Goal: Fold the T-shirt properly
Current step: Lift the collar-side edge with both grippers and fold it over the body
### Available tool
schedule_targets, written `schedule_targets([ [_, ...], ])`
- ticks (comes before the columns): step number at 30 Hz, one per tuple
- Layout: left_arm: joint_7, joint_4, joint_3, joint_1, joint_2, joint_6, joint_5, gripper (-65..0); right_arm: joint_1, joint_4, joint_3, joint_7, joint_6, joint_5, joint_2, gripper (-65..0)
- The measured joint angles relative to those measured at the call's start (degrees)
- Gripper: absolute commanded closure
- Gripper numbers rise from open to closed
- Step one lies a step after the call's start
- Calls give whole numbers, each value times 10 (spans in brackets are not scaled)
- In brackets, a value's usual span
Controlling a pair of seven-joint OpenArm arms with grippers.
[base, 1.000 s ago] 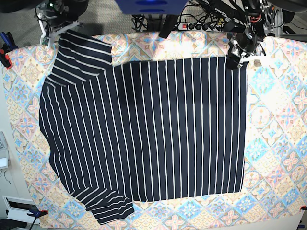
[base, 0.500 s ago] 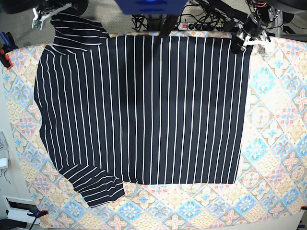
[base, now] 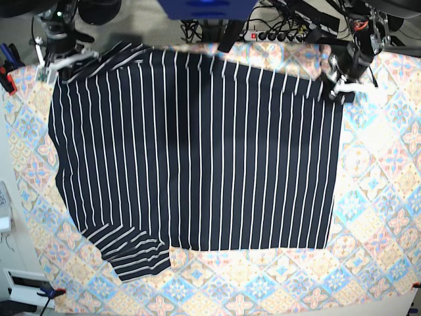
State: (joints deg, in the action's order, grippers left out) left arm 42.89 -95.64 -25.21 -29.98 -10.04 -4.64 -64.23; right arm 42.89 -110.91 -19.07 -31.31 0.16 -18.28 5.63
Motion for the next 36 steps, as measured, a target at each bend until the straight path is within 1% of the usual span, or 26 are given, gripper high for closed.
schedule_targets([
  [4, 6, 10, 0, 43, 0, 4, 10, 0, -63, 3, 0, 0, 1, 0, 1, 0],
  [7, 6, 26, 0, 87, 0, 3, 10, 0, -100, 3, 3, 0, 7, -1, 18, 0],
  [9, 4, 44, 0, 123, 0, 1, 9, 0, -125, 3, 3, 0, 0, 0, 20, 0],
  [11, 3, 67, 0, 155, -1, 2, 9, 0, -152, 11, 3, 0, -1, 0, 20, 0],
  [15, 5, 138, 1, 210, -2, 2, 13, 0, -218, 43, 4, 0, 7, -2, 19, 0],
  [16, 6, 153, 1, 221, -1, 4, 22, 0, -230, 55, 4, -2, 4, -1, 19, 0],
  [19, 5, 185, 2, 258, 1, 0, 65, 0, -266, 96, 3, -48, -1, 1, 18, 0],
  [25, 1, 240, 2, 309, 4, 1, 128, 0, -324, 157, 4, -43, 2, 0, 18, -1],
  [28, -30, 264, 2, 317, 4, -1, 136, 0, -344, 182, 22, -42, -4, 1, 19, -2],
  [32, -33, 284, 2, 317, 9, 3, 149, 0, -377, 202, 49, -44, 0, 2, 17, -7],
  [33, -33, 284, 2, 316, 10, 3, 151, -3, -381, 200, 50, -40, 4, 2, 17, -17],
  [35, -34, 284, 7, 314, 9, 1, 156, -56, -381, 189, 51, -40, 4, 3, 17, -51],
  [36, -37, 283, 17, 311, 6, 2, 159, -95, -377, 181, 50, -40, 1, 2, 18, -73],
])
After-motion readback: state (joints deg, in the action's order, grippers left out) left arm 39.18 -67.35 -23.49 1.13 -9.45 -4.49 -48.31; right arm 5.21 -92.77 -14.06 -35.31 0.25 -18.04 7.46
